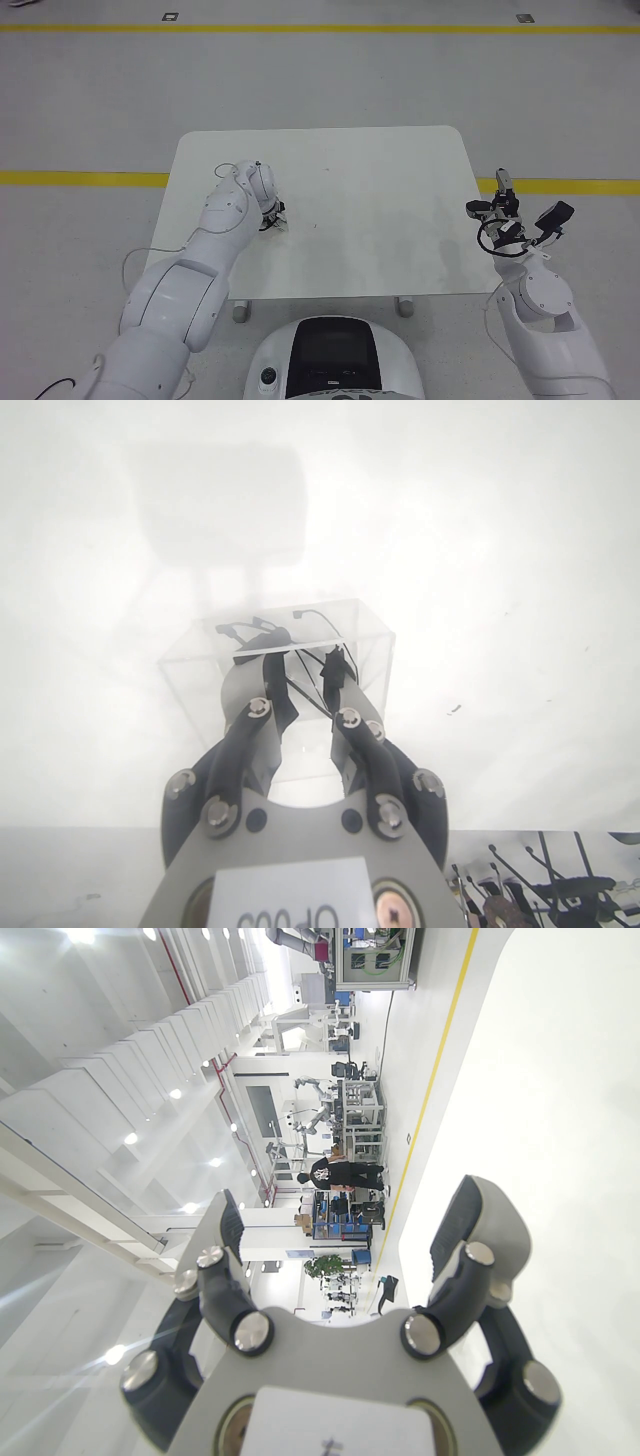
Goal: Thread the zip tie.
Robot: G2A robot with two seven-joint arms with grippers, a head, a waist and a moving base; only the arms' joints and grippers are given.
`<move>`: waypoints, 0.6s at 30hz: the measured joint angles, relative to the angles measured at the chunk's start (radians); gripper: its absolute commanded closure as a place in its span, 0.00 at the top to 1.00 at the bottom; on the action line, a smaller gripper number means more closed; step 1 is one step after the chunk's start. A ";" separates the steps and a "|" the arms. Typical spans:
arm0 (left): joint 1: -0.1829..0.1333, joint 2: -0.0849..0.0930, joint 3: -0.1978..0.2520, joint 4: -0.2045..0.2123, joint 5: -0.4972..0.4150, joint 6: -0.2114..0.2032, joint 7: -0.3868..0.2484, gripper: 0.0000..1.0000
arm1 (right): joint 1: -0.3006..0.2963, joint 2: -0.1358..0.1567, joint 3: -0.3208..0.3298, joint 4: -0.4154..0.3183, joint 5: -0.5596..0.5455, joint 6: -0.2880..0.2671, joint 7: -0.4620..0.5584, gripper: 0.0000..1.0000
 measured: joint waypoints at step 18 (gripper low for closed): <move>-0.011 -0.010 0.013 0.041 -0.005 0.000 0.008 0.00 | 0.000 0.000 0.000 0.000 0.000 0.000 0.000 1.00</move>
